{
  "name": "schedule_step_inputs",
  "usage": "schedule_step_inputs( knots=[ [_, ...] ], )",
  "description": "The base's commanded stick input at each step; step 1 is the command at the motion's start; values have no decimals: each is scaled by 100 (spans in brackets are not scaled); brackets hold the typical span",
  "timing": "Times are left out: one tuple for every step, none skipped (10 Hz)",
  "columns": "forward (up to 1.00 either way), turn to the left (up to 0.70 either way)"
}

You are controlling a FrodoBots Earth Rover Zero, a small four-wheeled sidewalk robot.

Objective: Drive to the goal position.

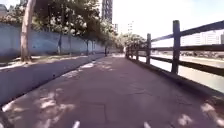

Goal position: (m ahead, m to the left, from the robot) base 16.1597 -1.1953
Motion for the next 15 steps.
schedule_step_inputs(
  knots=[
    [85,0],
    [85,0],
    [85,0],
    [85,0],
    [85,0],
    [85,0],
    [85,0],
    [85,0],
    [85,0],
    [85,0],
    [85,0],
    [85,0],
    [85,0],
    [85,0],
    [85,0]
  ],
)
